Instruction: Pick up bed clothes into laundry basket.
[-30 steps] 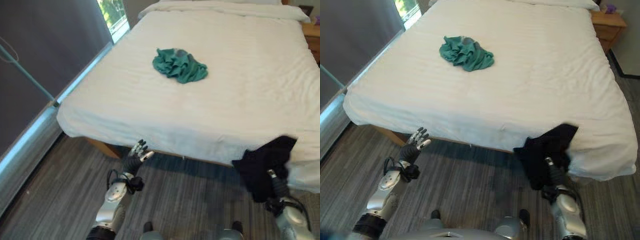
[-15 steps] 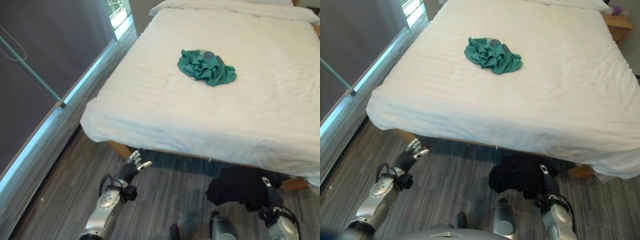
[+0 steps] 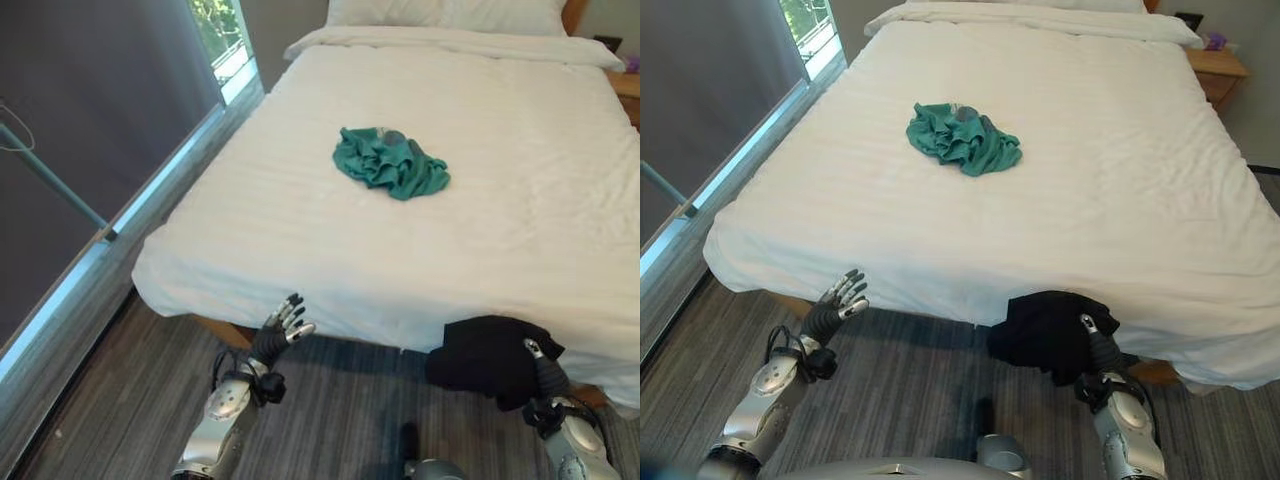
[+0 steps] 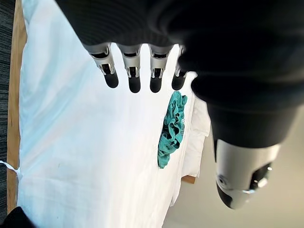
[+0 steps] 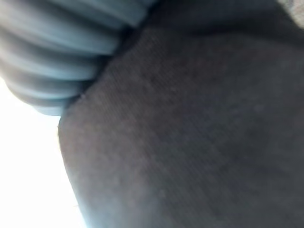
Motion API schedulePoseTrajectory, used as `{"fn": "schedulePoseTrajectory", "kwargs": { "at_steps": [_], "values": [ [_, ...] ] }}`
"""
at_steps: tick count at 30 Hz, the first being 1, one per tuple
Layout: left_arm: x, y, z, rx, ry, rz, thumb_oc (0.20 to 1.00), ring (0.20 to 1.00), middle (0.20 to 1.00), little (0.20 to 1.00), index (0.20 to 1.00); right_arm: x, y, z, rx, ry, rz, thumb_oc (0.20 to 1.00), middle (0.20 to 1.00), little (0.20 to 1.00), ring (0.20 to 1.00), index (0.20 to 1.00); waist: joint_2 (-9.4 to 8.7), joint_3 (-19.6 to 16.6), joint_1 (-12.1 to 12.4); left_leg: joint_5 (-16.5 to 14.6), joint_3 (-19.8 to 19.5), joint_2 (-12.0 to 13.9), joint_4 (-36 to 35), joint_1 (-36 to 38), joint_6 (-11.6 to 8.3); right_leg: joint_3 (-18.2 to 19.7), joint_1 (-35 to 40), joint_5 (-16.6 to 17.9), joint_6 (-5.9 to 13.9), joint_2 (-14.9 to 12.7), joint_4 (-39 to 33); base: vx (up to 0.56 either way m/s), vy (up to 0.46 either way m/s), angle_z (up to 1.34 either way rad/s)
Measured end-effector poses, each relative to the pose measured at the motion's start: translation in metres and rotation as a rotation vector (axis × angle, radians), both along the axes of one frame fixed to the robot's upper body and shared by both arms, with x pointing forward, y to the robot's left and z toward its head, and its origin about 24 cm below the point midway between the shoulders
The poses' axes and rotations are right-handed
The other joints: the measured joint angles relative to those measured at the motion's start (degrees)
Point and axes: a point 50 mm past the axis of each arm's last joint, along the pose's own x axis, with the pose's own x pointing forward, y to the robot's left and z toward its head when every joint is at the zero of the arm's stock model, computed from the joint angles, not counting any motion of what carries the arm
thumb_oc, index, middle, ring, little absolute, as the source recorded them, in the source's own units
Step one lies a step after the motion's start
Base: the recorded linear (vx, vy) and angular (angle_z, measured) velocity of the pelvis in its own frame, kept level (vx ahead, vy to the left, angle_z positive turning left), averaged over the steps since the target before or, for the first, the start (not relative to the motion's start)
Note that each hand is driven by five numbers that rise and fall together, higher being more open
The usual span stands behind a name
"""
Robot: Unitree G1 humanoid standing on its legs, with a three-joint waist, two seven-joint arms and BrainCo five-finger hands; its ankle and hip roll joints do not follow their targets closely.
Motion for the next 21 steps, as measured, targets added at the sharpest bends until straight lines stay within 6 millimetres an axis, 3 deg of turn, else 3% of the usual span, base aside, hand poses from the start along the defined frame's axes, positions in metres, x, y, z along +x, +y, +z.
{"fn": "schedulePoseTrajectory", "kwargs": {
  "at_steps": [3,4,6,7,8,9,10,11,12,13,14,15,16,17,18,19,20,21],
  "values": [
    [0.022,0.004,0.024,0.098,-0.089,-0.034,1.000,1.000,1.000,1.000,1.000,-0.001,-0.002,-0.001,-0.003,0.010,-0.001,0.200,0.200,0.200,0.200,0.200,1.00,0.1,-0.5,-0.8,0.0,0.6,-0.1,0.0,-1.58,0.4,-0.3,0.2,-0.24,0.5,0.0,-0.02,-0.187,0.04],
    [0.047,0.000,0.046,0.171,-0.166,-0.055,1.000,1.000,1.000,1.000,1.000,-0.005,0.001,-0.009,0.023,0.036,-0.007,0.200,0.200,0.200,0.200,0.200,-0.35,1.1,-0.4,-1.8,-0.1,0.4,8.9,-4.0,-3.79,1.7,-1.9,-2.1,-1.10,0.4,3.9,-0.11,-0.155,0.18],
    [0.067,-0.008,0.067,0.179,-0.236,-0.056,1.000,1.000,1.000,1.000,1.000,-0.007,0.003,-0.012,0.030,0.060,0.014,0.200,0.200,0.200,0.200,0.200,-2.23,1.7,-0.4,-1.4,0.0,-0.8,20.1,-9.8,-4.59,2.1,-2.5,-3.9,-0.52,-0.9,4.9,-0.05,-0.094,0.15],
    [0.079,-0.017,0.083,0.193,-0.289,-0.080,1.000,1.000,1.000,1.000,1.000,-0.008,0.002,-0.012,0.031,0.061,0.012,0.200,0.200,0.200,0.200,0.200,-3.51,2.3,-0.2,0.0,-2.1,-1.5,28.7,-14.8,-5.44,3.4,-2.7,-4.0,-0.54,-2.3,5.3,0.07,0.013,-0.11],
    [0.083,-0.022,0.091,0.197,-0.324,-0.092,1.000,1.000,1.000,1.000,1.000,-0.005,0.002,-0.011,0.030,0.054,0.012,0.200,0.200,0.200,0.200,0.200,-4.15,2.5,-0.3,1.2,-4.9,-2.5,32.1,-16.5,-5.01,4.3,-2.7,-4.0,-0.62,-3.0,4.9,0.13,0.022,-0.35],
    [0.084,-0.023,0.094,0.190,-0.338,-0.089,1.000,1.000,1.000,1.000,1.000,-0.001,0.002,-0.009,0.029,0.043,0.012,0.200,0.200,0.200,0.200,0.200,-4.51,2.7,-0.4,1.7,-6.6,-3.3,32.2,-16.6,-4.26,5.3,-2.3,-4.1,-0.55,-3.1,3.3,0.17,0.047,-0.76],
    [0.085,-0.027,0.092,0.161,-0.334,-0.077,1.000,1.000,1.000,1.000,1.000,0.003,0.001,-0.006,0.033,0.033,0.008,0.200,0.200,0.200,0.200,0.200,-2.92,2.1,-0.2,2.3,-7.1,-2.9,27.4,-16.3,-2.23,6.7,-2.2,-5.1,1.37,-1.6,1.8,0.30,0.105,-0.86],
    [0.091,-0.040,0.097,0.127,-0.347,-0.094,1.000,1.000,1.000,1.000,1.000,0.008,-0.009,0.004,0.000,0.001,0.006,0.200,0.200,0.200,0.200,0.200,2.36,2.3,-0.8,1.8,-6.4,5.4,17.5,-15.8,-2.47,4.8,-8.7,-12.1,-3.19,1.0,23.2,0.26,0.095,-0.45],
    [0.096,-0.048,0.106,0.122,-0.376,-0.114,1.000,1.000,1.000,1.000,1.000,0.008,-0.011,0.004,0.008,-0.001,-0.014,0.200,0.200,0.200,0.200,0.200,0.41,3.4,-2.0,-0.4,-5.5,5.4,14.6,-14.6,-4.90,6.4,-9.1,-19.7,-2.08,-0.4,29.1,0.34,0.176,0.07],
    [0.094,-0.055,0.097,0.106,-0.346,-0.135,1.000,1.000,1.000,1.000,1.000,0.005,-0.012,0.001,0.031,0.007,-0.056,0.200,0.200,0.200,0.200,0.200,-0.56,3.5,-2.8,1.0,-4.3,5.1,11.2,-14.2,-4.79,6.8,-9.0,-19.8,-2.33,-1.3,28.6,0.16,0.105,0.22],
    [0.092,-0.057,0.093,0.104,-0.329,-0.155,1.000,1.000,1.000,1.000,1.000,0.002,-0.012,0.001,0.033,0.003,-0.066,0.200,0.200,0.200,0.200,0.200,-1.35,3.3,-2.6,2.0,-3.4,3.8,8.3,-13.8,-3.45,7.9,-9.2,-19.7,-2.45,-2.3,27.5,0.27,0.199,0.01],
    [0.091,-0.058,0.090,0.103,-0.317,-0.156,1.000,1.000,1.000,1.000,1.000,0.000,-0.013,0.002,0.028,0.000,-0.070,0.200,0.200,0.200,0.200,0.200,-2.02,3.7,-2.7,2.7,-2.2,2.8,6.7,-14.4,-3.43,9.4,-8.6,-18.2,-0.77,-2.5,25.2,0.20,0.147,-0.12],
    [0.090,-0.059,0.087,0.102,-0.303,-0.158,1.000,1.000,1.000,1.000,1.000,-0.001,-0.016,0.001,0.026,0.003,-0.084,0.200,0.200,0.200,0.200,0.200,-2.05,3.7,-3.1,3.0,-1.2,2.4,5.9,-14.5,-3.54,9.5,-7.9,-16.8,-0.53,-2.6,22.1,0.26,0.222,-0.37],
    [0.086,-0.057,0.081,0.100,-0.284,-0.157,1.000,1.000,1.000,1.000,1.000,-0.001,-0.017,0.002,0.026,0.003,-0.101,0.200,0.200,0.200,0.200,0.200,-0.96,3.6,-2.9,3.6,0.3,2.0,5.3,-13.4,-2.42,10.1,-4.8,-15.0,2.40,-2.6,14.8,0.22,0.207,-0.53],
    [0.084,-0.058,0.077,0.089,-0.272,-0.154,1.000,1.000,1.000,1.000,1.000,-0.002,-0.019,0.003,0.015,0.003,-0.097,0.200,0.200,0.200,0.200,0.200,1.23,3.2,-2.8,3.3,0.1,3.4,4.1,-12.6,-2.09,9.2,-3.9,-14.2,1.07,-1.0,14.1,0.15,0.157,-0.70],
    [0.084,-0.058,0.078,0.090,-0.280,-0.160,1.000,1.000,1.000,1.000,1.000,-0.003,-0.020,0.003,0.012,0.003,-0.093,0.200,0.200,0.200,0.200,0.200,2.32,3.0,-3.1,5.9,0.5,5.0,3.2,-11.3,-5.28,8.6,-3.4,-14.2,0.17,-0.4,16.8,0.21,0.301,-0.59],
    [0.082,-0.054,0.073,0.084,-0.261,-0.139,1.000,1.000,1.000,1.000,1.000,-0.005,-0.012,-0.005,0.043,0.027,-0.096,0.200,0.200,0.200,0.200,0.200,-0.26,3.0,-3.0,6.0,1.7,3.1,3.5,-9.4,-4.05,9.7,-1.6,-14.4,2.26,-2.6,15.4,0.17,0.274,-0.46],
    [0.081,-0.052,0.072,0.087,-0.256,-0.140,1.000,1.000,1.000,1.000,1.000,-0.006,-0.010,-0.005,0.044,0.024,-0.090,0.200,0.200,0.200,0.200,0.200,-0.36,2.6,-3.0,6.0,2.0,2.8,3.4,-9.5,-3.97,10.0,-1.3,-13.4,2.78,-2.9,14.3,0.17,0.274,-0.36]
  ]
}}
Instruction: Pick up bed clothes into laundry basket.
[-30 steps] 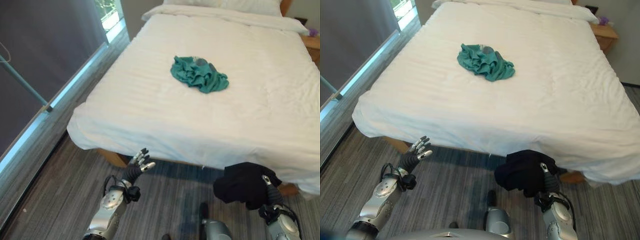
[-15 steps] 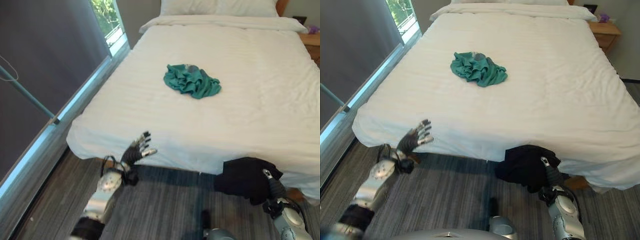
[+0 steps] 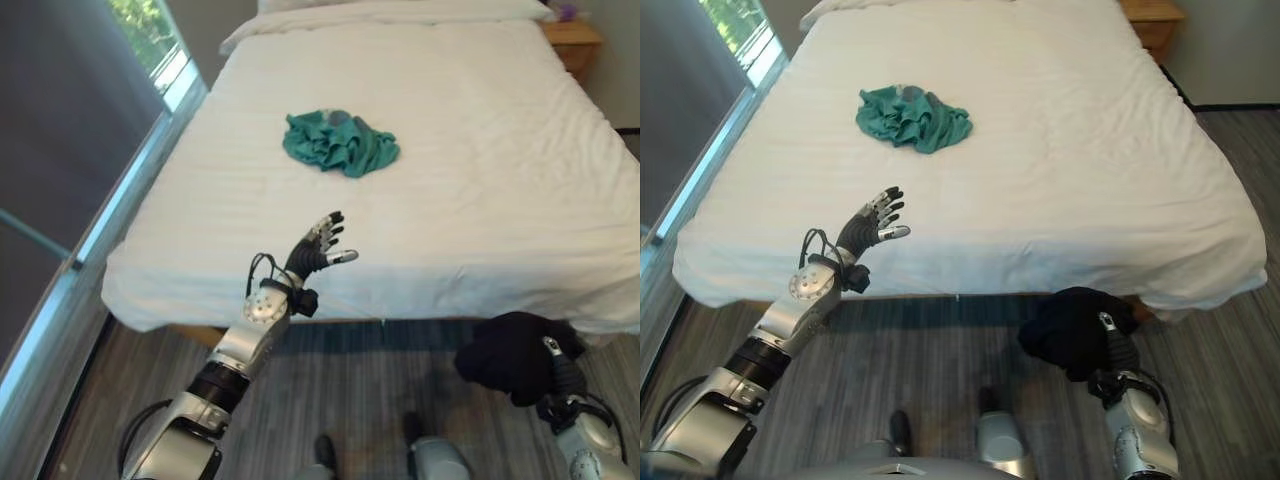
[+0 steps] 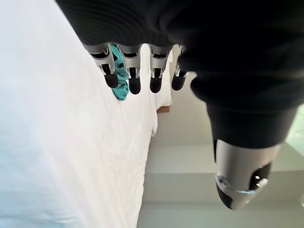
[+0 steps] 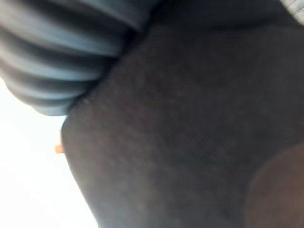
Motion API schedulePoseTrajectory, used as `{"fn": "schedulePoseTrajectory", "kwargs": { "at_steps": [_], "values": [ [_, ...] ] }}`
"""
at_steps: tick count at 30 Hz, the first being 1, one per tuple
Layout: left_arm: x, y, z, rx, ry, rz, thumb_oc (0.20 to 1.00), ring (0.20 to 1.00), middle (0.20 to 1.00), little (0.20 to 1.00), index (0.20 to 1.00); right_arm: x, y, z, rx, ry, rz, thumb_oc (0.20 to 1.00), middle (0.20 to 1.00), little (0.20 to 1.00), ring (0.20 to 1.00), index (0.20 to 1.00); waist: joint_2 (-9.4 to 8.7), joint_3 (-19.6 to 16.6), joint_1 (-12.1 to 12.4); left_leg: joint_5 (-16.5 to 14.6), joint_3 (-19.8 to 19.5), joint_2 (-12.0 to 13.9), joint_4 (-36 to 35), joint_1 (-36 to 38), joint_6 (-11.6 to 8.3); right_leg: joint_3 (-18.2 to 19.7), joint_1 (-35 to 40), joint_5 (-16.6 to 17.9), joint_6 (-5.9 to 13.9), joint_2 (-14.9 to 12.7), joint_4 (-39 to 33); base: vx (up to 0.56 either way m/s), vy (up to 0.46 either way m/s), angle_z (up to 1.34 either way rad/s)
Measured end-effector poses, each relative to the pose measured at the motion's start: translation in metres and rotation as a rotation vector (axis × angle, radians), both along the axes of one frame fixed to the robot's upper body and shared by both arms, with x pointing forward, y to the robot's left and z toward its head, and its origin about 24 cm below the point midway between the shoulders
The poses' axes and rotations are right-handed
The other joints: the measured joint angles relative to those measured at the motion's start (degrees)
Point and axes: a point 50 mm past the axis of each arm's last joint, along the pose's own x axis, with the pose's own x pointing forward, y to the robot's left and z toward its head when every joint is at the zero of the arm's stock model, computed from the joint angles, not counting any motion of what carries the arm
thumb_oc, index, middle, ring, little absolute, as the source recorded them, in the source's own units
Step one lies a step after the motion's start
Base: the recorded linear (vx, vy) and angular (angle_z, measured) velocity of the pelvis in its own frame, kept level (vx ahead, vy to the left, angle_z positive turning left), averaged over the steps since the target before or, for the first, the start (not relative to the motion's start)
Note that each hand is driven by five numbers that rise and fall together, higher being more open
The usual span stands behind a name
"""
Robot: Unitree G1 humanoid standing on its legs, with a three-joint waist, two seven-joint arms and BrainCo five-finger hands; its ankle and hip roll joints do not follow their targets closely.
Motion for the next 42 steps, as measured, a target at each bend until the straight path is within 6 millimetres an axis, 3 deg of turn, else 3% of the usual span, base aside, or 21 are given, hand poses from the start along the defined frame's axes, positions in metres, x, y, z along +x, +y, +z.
{"fn": "schedulePoseTrajectory", "kwargs": {
  "at_steps": [4,8,10,12,16,17,19,20,21,23,26,32,33,36,38,42],
  "values": [
    [-0.005,-0.004,-0.001,-0.010,0.000,-0.017,1.000,1.000,1.000,1.000,1.000,0.004,0.008,0.002,0.008,-0.015,0.028,0.200,0.200,0.200,0.200,0.200,0.29,-0.3,-0.2,-0.2,3.1,-4.0,-2.4,1.3,3.15,2.6,0.0,4.1,2.78,-2.8,-2.7,0.08,0.234,-0.33],
    [-0.004,-0.011,0.000,-0.003,-0.006,-0.038,1.000,1.000,1.000,1.000,1.000,0.003,0.024,-0.003,0.031,0.003,0.111,0.200,0.200,0.200,0.200,0.200,0.75,-0.1,-0.9,-0.3,4.4,-5.6,-3.9,4.2,5.10,3.7,-4.8,3.9,4.07,-4.1,9.8,0.04,0.185,-0.10],
    [-0.005,-0.012,-0.002,0.006,-0.003,-0.046,1.000,1.000,1.000,1.000,1.000,0.001,0.025,-0.004,0.035,0.006,0.117,0.200,0.200,0.200,0.200,0.200,0.55,0.3,-1.2,-0.9,4.1,-6.4,-4.1,5.1,6.05,6.3,-7.2,4.1,4.34,-4.2,15.8,0.12,0.046,0.09],
    [-0.005,-0.011,-0.002,0.011,-0.001,-0.043,1.000,1.000,1.000,1.000,1.000,-0.003,0.026,-0.008,0.049,0.018,0.119,0.200,0.200,0.200,0.200,0.200,0.47,0.3,-1.7,-0.9,3.1,-6.6,-4.5,5.9,6.42,7.3,-7.3,3.3,4.57,-4.6,16.1,0.19,-0.046,0.14],
    [-0.003,-0.004,-0.001,0.020,-0.002,-0.017,1.000,1.000,1.000,1.000,1.000,-0.007,0.033,-0.014,0.082,0.034,0.108,0.200,0.200,0.200,0.200,0.200,-0.19,0.4,-2.3,-1.9,2.9,-5.6,-4.6,5.4,5.34,6.3,-6.9,4.1,4.87,-5.7,-1.6,0.26,-0.131,-0.05],
    [-0.002,-0.002,-0.002,0.023,0.000,-0.009,1.000,1.000,1.000,1.000,1.000,-0.012,0.033,-0.017,0.086,0.047,0.104,0.200,0.200,0.200,0.200,0.200,-1.03,0.0,-2.6,-2.2,2.4,-5.3,-4.9,5.1,4.68,5.1,-6.7,6.0,5.35,-6.2,-8.6,0.22,-0.164,0.24],
    [-0.003,-0.001,-0.004,0.037,0.002,-0.005,1.000,1.000,1.000,1.000,1.000,-0.028,0.031,-0.026,0.094,0.102,0.087,0.200,0.200,0.200,0.200,0.200,-4.07,-1.3,-3.1,-2.7,0.7,-5.2,-4.9,6.5,3.32,4.2,-4.9,7.5,5.03,-7.0,-10.2,0.14,-0.141,0.54],
    [-0.004,0.000,-0.004,0.052,-0.001,-0.001,1.000,1.000,1.000,1.000,1.000,-0.033,0.031,-0.029,0.098,0.120,0.077,0.200,0.200,0.200,0.200,0.200,-5.30,-2.1,-3.0,-2.9,-0.4,-5.0,-4.8,7.5,2.06,4.2,-4.0,11.4,5.97,-6.6,-10.3,0.18,-0.174,0.53],
    [-0.005,0.000,-0.007,0.058,0.005,0.003,1.000,1.000,1.000,1.000,1.000,-0.034,0.029,-0.029,0.093,0.126,0.077,0.200,0.200,0.200,0.200,0.200,-4.91,-2.3,-3.0,-3.4,-0.7,-3.4,-4.9,8.1,1.25,3.3,-3.5,13.9,5.73,-5.4,-9.6,0.22,-0.165,0.26],
    [-0.005,-0.002,-0.010,0.045,0.017,0.007,1.000,1.000,1.000,1.000,1.000,-0.029,0.026,-0.026,0.076,0.121,0.093,0.200,0.200,0.200,0.200,0.200,-2.37,-3.6,-2.1,-3.7,-0.6,0.3,-4.8,8.4,0.23,2.1,-1.7,13.9,4.04,-1.6,-11.8,0.19,-0.127,0.02],
    [0.000,-0.006,-0.002,-0.003,-0.010,0.037,1.000,1.000,1.000,1.000,1.000,-0.008,0.015,-0.010,0.017,0.060,0.115,0.200,0.200,0.200,0.200,0.200,-0.66,-4.4,-2.1,-2.9,-2.2,3.8,-4.6,8.6,0.01,-0.4,0.7,14.5,1.26,1.8,-14.4,0.12,-0.089,0.12],
    [-0.001,-0.008,0.000,-0.009,-0.018,0.033,1.000,1.000,1.000,1.000,1.000,0.009,0.010,0.005,-0.021,-0.002,0.136,0.200,0.200,0.200,0.200,0.200,0.03,-4.4,-1.8,-1.9,-2.2,4.2,-4.6,7.8,-0.64,-1.7,0.5,14.3,0.79,2.0,-14.4,0.08,-0.023,0.13],
    [-0.003,-0.009,-0.004,-0.006,-0.005,0.028,1.000,1.000,1.000,1.000,1.000,0.001,0.015,-0.002,-0.008,0.029,0.148,0.200,0.200,0.200,0.200,0.200,0.70,-5.2,-1.4,-3.9,-3.3,1.0,-4.9,7.1,-2.03,-1.3,0.3,14.3,2.73,-1.4,-14.5,0.04,-0.031,0.06],
    [-0.010,-0.002,-0.010,-0.012,0.015,0.005,1.000,1.000,1.000,1.000,1.000,0.001,0.015,-0.002,-0.044,0.053,0.181,0.200,0.200,0.200,0.200,0.200,0.85,-5.2,-0.2,-3.5,-3.3,1.8,-4.5,7.9,-2.09,-3.1,1.2,14.6,2.93,-1.2,-14.4,-0.02,-0.081,0.03],
    [-0.019,0.006,-0.023,-0.006,0.062,0.020,1.000,1.000,1.000,1.000,1.000,0.002,0.015,-0.001,-0.059,0.057,0.191,0.200,0.200,0.200,0.200,0.200,0.90,-5.1,1.5,-3.3,-3.7,2.4,-4.5,9.0,-1.92,-3.8,2.2,14.5,2.33,-0.6,-14.7,-0.03,-0.175,0.15],
    [-0.020,0.020,-0.027,0.035,0.086,0.039,1.000,1.000,1.000,1.000,1.000,0.005,0.015,0.000,-0.058,0.051,0.206,0.200,0.200,0.200,0.200,0.200,0.96,-3.9,5.2,-3.1,-5.3,4.1,-0.4,6.6,-1.27,-6.0,1.9,13.0,0.94,0.4,-12.5,-0.07,-0.230,0.15]
  ]
}}
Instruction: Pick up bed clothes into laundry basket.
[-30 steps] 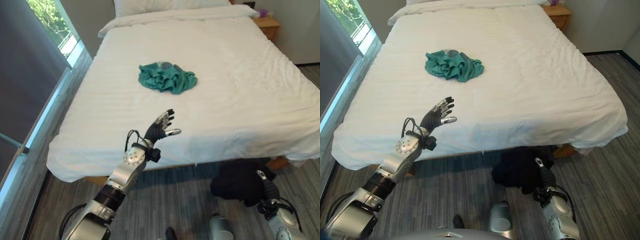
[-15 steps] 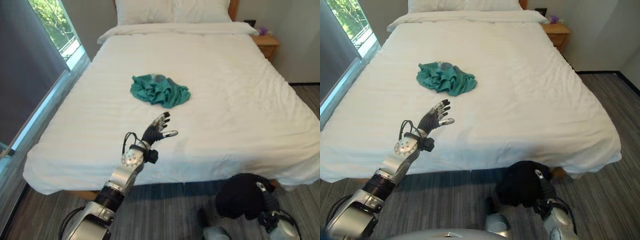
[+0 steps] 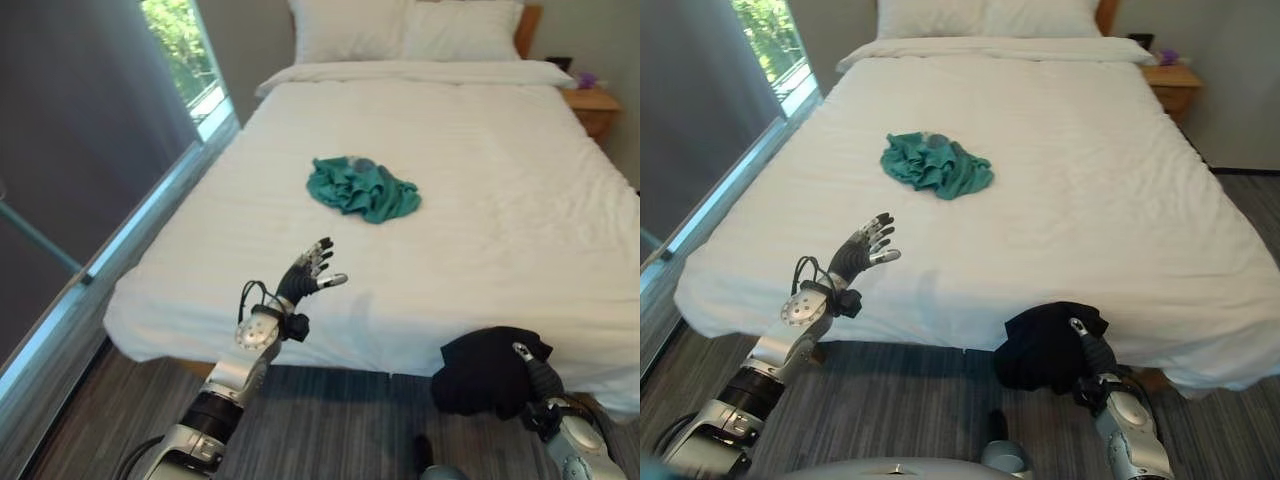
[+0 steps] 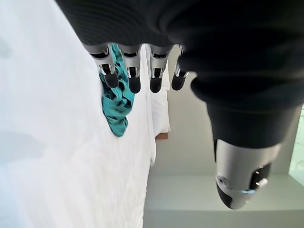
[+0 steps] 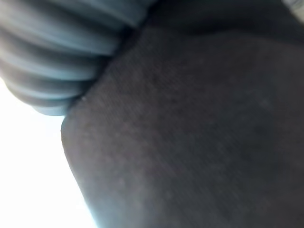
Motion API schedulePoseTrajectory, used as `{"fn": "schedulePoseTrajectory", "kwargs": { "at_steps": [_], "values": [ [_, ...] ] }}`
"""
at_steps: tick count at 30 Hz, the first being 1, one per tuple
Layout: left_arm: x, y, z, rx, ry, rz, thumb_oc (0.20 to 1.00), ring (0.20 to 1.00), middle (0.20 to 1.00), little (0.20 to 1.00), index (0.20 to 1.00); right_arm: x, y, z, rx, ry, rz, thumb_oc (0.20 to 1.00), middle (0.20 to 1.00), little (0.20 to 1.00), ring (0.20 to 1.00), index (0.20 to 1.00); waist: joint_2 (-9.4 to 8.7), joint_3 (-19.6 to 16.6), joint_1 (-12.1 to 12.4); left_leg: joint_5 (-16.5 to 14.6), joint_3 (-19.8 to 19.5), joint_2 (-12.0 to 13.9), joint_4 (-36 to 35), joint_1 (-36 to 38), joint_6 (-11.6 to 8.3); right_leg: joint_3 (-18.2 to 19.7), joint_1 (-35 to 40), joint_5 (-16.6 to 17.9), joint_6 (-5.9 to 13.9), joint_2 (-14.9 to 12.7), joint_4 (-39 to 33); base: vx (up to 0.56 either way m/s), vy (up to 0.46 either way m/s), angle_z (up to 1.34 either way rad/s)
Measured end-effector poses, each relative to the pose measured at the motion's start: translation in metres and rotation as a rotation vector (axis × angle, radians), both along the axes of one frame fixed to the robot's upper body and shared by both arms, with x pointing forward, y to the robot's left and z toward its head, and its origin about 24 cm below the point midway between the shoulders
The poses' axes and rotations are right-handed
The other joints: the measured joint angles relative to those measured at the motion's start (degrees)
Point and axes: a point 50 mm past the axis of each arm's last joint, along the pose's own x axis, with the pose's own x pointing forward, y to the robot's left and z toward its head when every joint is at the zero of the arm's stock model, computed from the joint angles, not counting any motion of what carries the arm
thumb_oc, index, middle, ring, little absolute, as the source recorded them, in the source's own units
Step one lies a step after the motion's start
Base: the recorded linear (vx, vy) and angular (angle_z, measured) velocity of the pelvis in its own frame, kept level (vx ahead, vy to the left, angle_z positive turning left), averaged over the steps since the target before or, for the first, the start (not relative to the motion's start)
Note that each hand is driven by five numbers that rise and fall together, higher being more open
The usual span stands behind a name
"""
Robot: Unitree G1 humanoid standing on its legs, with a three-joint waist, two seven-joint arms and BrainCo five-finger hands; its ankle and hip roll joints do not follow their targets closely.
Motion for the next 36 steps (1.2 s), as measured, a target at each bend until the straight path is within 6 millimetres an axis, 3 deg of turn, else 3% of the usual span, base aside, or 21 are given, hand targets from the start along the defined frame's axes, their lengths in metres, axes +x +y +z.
{"fn": "schedulePoseTrajectory", "kwargs": {
  "at_steps": [1,2,3,5,6,7,8,9,11,13,16,18,19,20,22,24,25,26,28,31,36],
  "values": [
    [0.002,0.003,0.003,0.007,-0.009,0.006,1.000,1.000,1.000,1.000,1.000,0.002,0.001,0.000,0.005,0.000,0.006,0.200,0.200,0.200,0.200,0.200,-0.85,1.5,0.8,-0.3,-0.4,-0.4,3.9,-1.1,-0.36,-0.2,-1.6,-2.2,-0.99,-0.4,4.1,-0.09,-0.169,0.23],
    [0.003,0.013,0.002,0.045,0.003,0.023,1.000,1.000,1.000,1.000,1.000,0.003,0.003,-0.001,0.014,0.008,0.020,0.200,0.200,0.200,0.200,0.200,-3.69,3.5,1.6,0.5,-2.9,-1.0,17.1,-7.0,0.53,-0.2,-2.1,-4.8,-1.84,-0.9,8.5,-0.08,-0.164,0.13],
    [0.004,0.017,0.004,0.062,0.006,0.029,1.000,1.000,1.000,1.000,1.000,0.004,0.001,0.001,0.009,0.002,0.027,0.200,0.200,0.200,0.200,0.200,-4.81,4.3,2.3,1.2,-4.3,-1.3,24.0,-10.2,1.58,-0.1,-3.1,-6.0,-2.43,-1.1,11.1,-0.01,-0.079,0.12],
    [0.004,0.018,0.002,0.076,0.014,0.033,1.000,1.000,1.000,1.000,1.000,0.007,-0.001,0.000,0.004,0.004,0.019,0.200,0.200,0.200,0.200,0.200,-6.13,4.9,2.5,2.5,-7.0,-2.4,30.2,-14.8,3.04,0.9,-2.5,-6.2,-2.28,-1.3,9.0,0.14,0.062,-0.34],
    [0.004,0.011,0.000,0.053,0.022,0.022,1.000,1.000,1.000,1.000,1.000,0.013,-0.007,0.007,-0.015,-0.020,0.004,0.200,0.200,0.200,0.200,0.200,-3.29,3.9,2.6,0.7,-5.8,-2.7,19.0,-15.4,4.66,2.1,-0.2,-7.9,2.12,1.1,1.6,0.19,0.082,-0.83],
    [0.009,0.003,0.007,0.029,-0.006,0.005,1.000,1.000,1.000,1.000,1.000,0.020,-0.017,0.018,-0.050,-0.054,-0.006,0.200,0.200,0.200,0.200,0.200,1.69,4.5,3.1,-0.3,-4.6,1.1,11.3,-15.4,3.72,0.3,-4.5,-11.1,-1.51,4.5,15.5,0.24,0.116,-0.67],
    [0.015,0.000,0.017,0.043,-0.036,-0.018,1.000,1.000,1.000,1.000,1.000,0.018,-0.020,0.019,-0.047,-0.060,-0.029,0.200,0.200,0.200,0.200,0.200,1.28,4.5,2.3,-2.0,-3.7,0.0,6.7,-14.4,3.12,-0.3,-4.5,-16.2,-1.04,3.1,24.8,0.27,0.129,-0.36],
    [0.018,0.002,0.020,0.046,-0.047,-0.007,1.000,1.000,1.000,1.000,1.000,0.020,-0.018,0.015,-0.032,-0.045,-0.045,0.200,0.200,0.200,0.200,0.200,-0.11,7.0,1.2,1.4,-5.1,-0.4,4.6,-12.5,0.20,3.0,-0.8,-21.1,-3.14,3.4,22.8,0.26,0.130,0.07],
    [0.019,0.000,0.019,0.089,-0.035,-0.042,1.000,1.000,1.000,1.000,1.000,0.009,-0.015,0.005,-0.016,-0.010,-0.062,0.200,0.200,0.200,0.200,0.200,-2.50,6.9,0.7,2.8,-2.7,-2.5,1.7,-14.6,0.29,3.9,0.4,-19.5,-4.78,1.9,17.9,0.21,0.133,0.00],
    [0.022,0.004,0.029,0.112,-0.063,-0.038,1.000,1.000,1.000,1.000,1.000,0.010,-0.013,0.006,-0.017,-0.014,-0.056,0.200,0.200,0.200,0.200,0.200,-3.33,7.3,0.9,4.6,-3.2,-4.1,-0.3,-15.8,1.40,6.1,1.5,-15.6,-3.91,1.8,13.5,0.34,0.265,-0.30],
    [0.027,0.019,0.025,0.155,-0.035,0.007,1.000,1.000,1.000,1.000,1.000,0.011,-0.007,0.004,0.018,-0.026,-0.067,0.200,0.200,0.200,0.200,0.200,-2.14,5.7,0.5,5.1,-0.7,-4.5,0.5,-12.6,2.34,6.9,4.2,-14.9,-3.38,1.6,9.8,0.31,0.193,-0.68],
    [0.028,0.028,0.024,0.155,-0.030,0.052,1.000,1.000,1.000,1.000,1.000,0.011,-0.002,0.004,0.020,-0.026,-0.035,0.200,0.200,0.200,0.200,0.200,1.02,3.4,0.8,5.3,2.0,-3.9,-1.7,-8.8,2.43,7.7,3.1,-15.0,-3.09,1.7,9.6,0.09,0.062,-0.99],
    [0.028,0.033,0.028,0.152,-0.042,0.071,1.000,1.000,1.000,1.000,1.000,0.013,0.004,0.002,0.026,-0.019,-0.012,0.200,0.200,0.200,0.200,0.200,1.52,2.9,1.0,7.3,5.0,-3.9,-2.9,-7.6,2.41,6.5,2.3,-14.9,-2.65,0.5,10.2,0.16,0.046,-1.94],
    [0.026,0.059,0.036,0.191,-0.063,0.149,1.000,1.000,1.000,1.000,1.000,0.022,0.030,-0.001,0.042,-0.002,0.106,0.200,0.200,0.200,0.200,0.200,0.09,3.0,2.8,7.4,11.6,-4.1,-4.0,-5.7,2.83,-0.7,0.2,-14.0,-2.51,-3.8,11.2,0.11,-0.006,-1.62],
    [0.030,0.073,0.047,0.226,-0.081,0.192,1.000,1.000,1.000,1.000,1.000,0.016,0.046,-0.006,0.080,0.011,0.175,0.200,0.200,0.200,0.200,0.200,-2.20,2.7,1.6,7.2,11.1,-4.9,-4.0,-5.6,2.82,-0.3,3.8,-9.6,-0.76,-5.1,5.4,0.07,-0.010,-0.52],
    [0.040,0.080,0.069,0.250,-0.145,0.232,1.000,1.000,1.000,1.000,1.000,0.007,0.055,-0.014,0.111,0.048,0.216,0.200,0.200,0.200,0.200,0.200,-5.22,2.7,1.7,7.2,10.9,-5.5,-3.9,-6.0,2.83,0.0,6.7,-6.3,2.88,-5.5,-0.7,-0.01,-0.028,0.16],
    [0.041,0.081,0.072,0.256,-0.157,0.243,1.000,1.000,1.000,1.000,1.000,0.007,0.053,-0.015,0.108,0.054,0.219,0.200,0.200,0.200,0.200,0.200,-5.43,2.8,2.0,7.2,10.5,-5.3,-4.0,-6.1,2.84,-0.1,7.4,-6.0,3.00,-5.4,-1.8,-0.05,-0.063,0.38],
    [0.055,0.079,0.091,0.349,-0.199,0.238,1.000,1.000,1.000,1.000,1.000,0.004,0.041,-0.013,0.069,0.068,0.238,0.200,0.200,0.200,0.200,0.200,-5.38,2.8,0.6,7.5,7.6,-4.3,-3.8,-8.8,2.37,-2.1,6.4,-6.1,2.88,-3.9,-2.0,-0.06,-0.068,0.54],
    [0.070,0.086,0.133,0.404,-0.304,0.305,1.000,1.000,1.000,1.000,1.000,0.003,0.031,-0.009,0.047,0.072,0.237,0.200,0.200,0.200,0.200,0.200,-6.17,3.1,0.6,8.5,6.4,-3.1,-4.0,-11.5,1.04,-2.3,4.1,-5.6,2.31,-2.6,-1.8,-0.04,-0.022,0.32],
    [0.086,0.099,0.168,0.506,-0.338,0.411,1.000,1.000,1.000,1.000,1.000,0.006,0.027,-0.004,0.042,0.046,0.231,0.200,0.200,0.200,0.200,0.200,-7.47,3.1,0.3,9.2,6.3,-1.9,-3.7,-14.2,0.51,-1.8,1.4,-5.3,1.85,-1.4,-1.8,-0.01,0.019,-0.07],
    [0.097,0.106,0.228,0.601,-0.414,0.507,1.000,1.000,1.000,1.000,1.000,0.009,0.033,-0.003,0.047,0.042,0.268,0.200,0.200,0.200,0.200,0.200,-9.04,3.7,-4.2,10.2,6.9,-1.6,-3.8,-19.7,0.24,-0.5,-5.0,-4.1,1.21,-1.1,-1.8,-0.04,0.048,-0.11]
  ]
}}
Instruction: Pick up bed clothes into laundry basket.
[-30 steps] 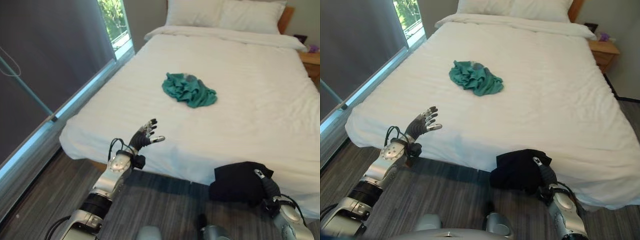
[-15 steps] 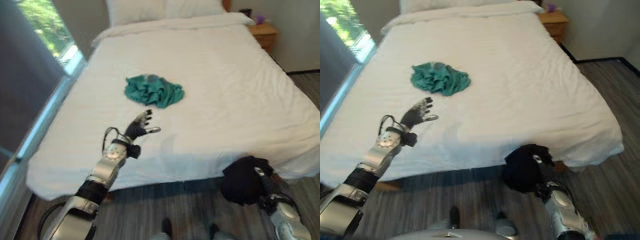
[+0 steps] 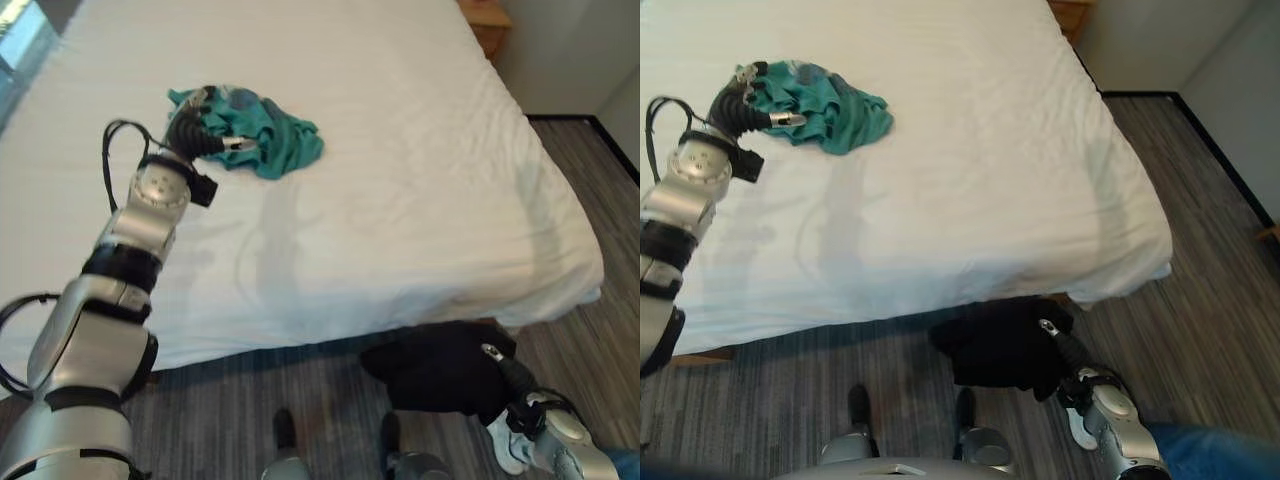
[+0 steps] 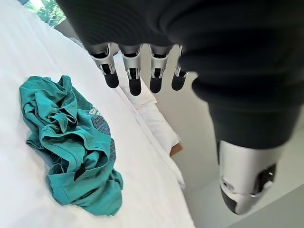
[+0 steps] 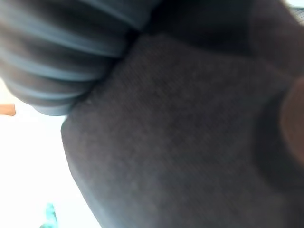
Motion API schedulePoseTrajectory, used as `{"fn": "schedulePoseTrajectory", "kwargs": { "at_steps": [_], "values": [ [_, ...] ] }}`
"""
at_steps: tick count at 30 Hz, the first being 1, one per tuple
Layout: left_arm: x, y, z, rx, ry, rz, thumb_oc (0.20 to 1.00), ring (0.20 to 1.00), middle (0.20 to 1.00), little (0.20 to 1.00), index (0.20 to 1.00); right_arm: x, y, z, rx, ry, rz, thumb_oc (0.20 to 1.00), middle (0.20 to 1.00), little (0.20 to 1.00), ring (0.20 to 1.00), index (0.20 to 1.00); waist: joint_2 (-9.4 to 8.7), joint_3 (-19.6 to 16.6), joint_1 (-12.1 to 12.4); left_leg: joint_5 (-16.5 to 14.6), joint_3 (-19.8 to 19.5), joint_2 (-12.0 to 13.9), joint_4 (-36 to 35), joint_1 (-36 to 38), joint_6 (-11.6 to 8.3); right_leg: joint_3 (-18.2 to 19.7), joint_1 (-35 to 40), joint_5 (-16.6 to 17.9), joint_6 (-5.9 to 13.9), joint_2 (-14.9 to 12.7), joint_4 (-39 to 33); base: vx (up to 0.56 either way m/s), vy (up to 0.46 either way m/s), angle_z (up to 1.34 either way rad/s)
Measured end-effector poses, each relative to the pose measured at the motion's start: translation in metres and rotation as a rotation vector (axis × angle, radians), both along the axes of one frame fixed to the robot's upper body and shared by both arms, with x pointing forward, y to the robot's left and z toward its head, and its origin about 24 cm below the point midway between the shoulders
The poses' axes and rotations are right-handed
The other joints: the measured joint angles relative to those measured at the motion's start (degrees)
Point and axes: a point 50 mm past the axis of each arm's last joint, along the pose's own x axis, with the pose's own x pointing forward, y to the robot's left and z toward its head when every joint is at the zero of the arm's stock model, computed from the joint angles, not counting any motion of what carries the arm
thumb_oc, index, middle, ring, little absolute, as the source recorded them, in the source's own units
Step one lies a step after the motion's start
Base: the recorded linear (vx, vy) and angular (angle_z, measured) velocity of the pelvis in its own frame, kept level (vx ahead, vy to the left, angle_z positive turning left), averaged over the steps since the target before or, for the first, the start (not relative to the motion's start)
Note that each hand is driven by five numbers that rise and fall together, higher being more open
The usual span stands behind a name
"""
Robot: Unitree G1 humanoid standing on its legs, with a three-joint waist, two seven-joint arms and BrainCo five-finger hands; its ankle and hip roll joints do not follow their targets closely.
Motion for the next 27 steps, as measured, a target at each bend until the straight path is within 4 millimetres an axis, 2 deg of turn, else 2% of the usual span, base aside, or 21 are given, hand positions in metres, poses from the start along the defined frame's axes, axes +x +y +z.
{"fn": "schedulePoseTrajectory", "kwargs": {
  "at_steps": [1,2,4,6,7,8,9,12,16,18,21,24,27],
  "values": [
    [0.001,-0.001,0.002,0.002,0.000,0.001,1.000,1.000,1.000,1.000,1.000,-0.001,0.001,-0.001,0.002,0.004,0.001,0.200,0.200,0.200,0.200,0.200,-0.21,0.3,-0.7,0.0,0.1,-0.1,0.0,-0.1,0.05,0.2,-0.1,0.1,0.04,0.1,0.0,-0.04,0.074,-0.16],
    [0.003,0.004,0.013,0.041,0.014,0.048,1.000,1.000,1.000,1.000,1.000,0.000,0.007,-0.001,0.022,0.002,0.022,0.200,0.200,0.200,0.200,0.200,-1.01,0.8,-1.8,0.0,0.9,-0.3,0.1,-0.8,0.01,0.7,-1.0,0.5,0.07,-0.1,0.0,-0.04,0.052,-0.19],
    [-0.005,0.011,0.052,0.078,-0.057,0.094,1.000,1.000,1.000,1.000,1.000,0.004,0.013,0.001,0.028,-0.010,0.051,0.200,0.200,0.200,0.200,0.200,-2.10,2.3,-2.1,0.5,1.6,-0.1,0.1,-2.4,0.22,1.5,-3.4,1.6,0.00,0.1,0.0,-0.02,0.090,-0.27],
    [-0.007,0.011,0.063,0.098,-0.077,0.105,1.000,1.000,1.000,1.000,1.000,-0.001,0.011,-0.001,0.024,0.002,0.043,0.200,0.200,0.200,0.200,0.200,-2.42,2.7,-3.6,0.6,2.4,-0.3,0.1,-3.1,0.24,2.3,-4.4,1.9,0.03,0.0,0.1,-0.03,0.098,-0.16],
    [-0.013,0.017,0.076,0.131,-0.091,0.140,1.000,1.000,1.000,1.000,1.000,0.001,0.014,0.000,0.026,-0.007,0.055,0.200,0.200,0.200,0.200,0.200,-2.80,3.2,-3.5,0.6,2.7,-0.3,0.2,-3.3,0.26,2.9,-5.0,2.1,0.20,-0.1,0.1,-0.05,0.098,-0.14],
    [-0.013,0.017,0.076,0.131,-0.091,0.140,1.000,1.000,1.000,1.000,1.000,0.001,0.014,0.000,0.026,-0.007,0.055,0.200,0.200,0.200,0.200,0.200,-2.80,3.2,-3.5,0.6,2.7,-0.3,0.2,-3.3,0.26,2.9,-5.0,2.1,0.20,-0.1,0.1,-0.05,0.099,-0.23],
    [-0.024,0.019,0.109,0.136,-0.176,0.166,1.000,1.000,1.000,1.000,1.000,-0.003,0.011,0.001,0.036,-0.021,0.039,0.200,0.200,0.200,0.200,0.200,-3.48,3.9,-4.9,0.2,3.3,-0.4,0.5,-5.7,-0.21,3.5,-7.6,2.3,0.27,-0.2,0.1,-0.06,0.087,-0.14],
    [-0.044,0.016,0.153,0.167,-0.294,0.194,1.000,1.000,1.000,1.000,1.000,0.002,0.000,0.005,0.003,-0.032,0.020,0.200,0.200,0.200,0.200,0.200,-3.73,5.7,-6.2,0.1,3.2,-0.3,2.4,-11.4,-0.08,3.7,-12.7,3.2,0.40,-0.3,0.1,0.01,0.098,-0.07],
    [-0.057,0.019,0.174,0.197,-0.349,0.238,1.000,1.000,1.000,1.000,1.000,0.010,-0.008,0.011,-0.019,-0.069,-0.016,0.200,0.200,0.200,0.200,0.200,-4.36,6.7,-7.6,-0.4,2.6,0.0,4.4,-17.8,-0.05,3.6,-17.9,4.0,0.38,-0.1,0.1,-0.01,0.089,0.02],
    [-0.057,0.017,0.177,0.228,-0.353,0.251,1.000,1.000,1.000,1.000,1.000,0.013,-0.012,0.014,-0.033,-0.095,-0.047,0.200,0.200,0.200,0.200,0.200,-4.84,6.9,-7.8,-0.7,2.4,0.3,5.9,-20.5,0.22,4.0,-20.1,4.8,0.47,0.1,0.1,-0.03,0.091,-0.09],
    [-0.065,0.025,0.182,0.212,-0.379,0.279,1.000,1.000,1.000,1.000,1.000,0.021,-0.013,0.022,-0.039,-0.141,-0.059,0.200,0.200,0.200,0.200,0.200,-5.73,7.3,-7.7,-1.0,2.2,1.2,7.9,-23.6,0.26,4.7,-23.0,7.5,1.12,0.7,0.1,-0.03,0.059,-0.20],
    [-0.072,0.037,0.185,0.241,-0.377,0.349,1.000,1.000,1.000,1.000,1.000,0.023,-0.018,0.027,-0.059,-0.172,-0.068,0.200,0.200,0.200,0.200,0.200,-6.17,7.2,-8.1,-3.7,1.3,2.3,12.0,-28.0,0.08,5.0,-25.8,8.8,1.43,1.5,0.1,0.00,0.019,-0.12],
    [-0.081,0.035,0.198,0.239,-0.424,0.350,1.000,1.000,1.000,1.000,1.000,0.019,-0.029,0.028,-0.077,-0.184,-0.113,0.200,0.200,0.200,0.200,0.200,-6.19,7.2,-8.1,-4.5,0.0,2.4,14.7,-33.1,0.17,3.8,-28.9,8.8,1.42,1.4,0.1,0.01,0.014,0.09]
  ]
}}
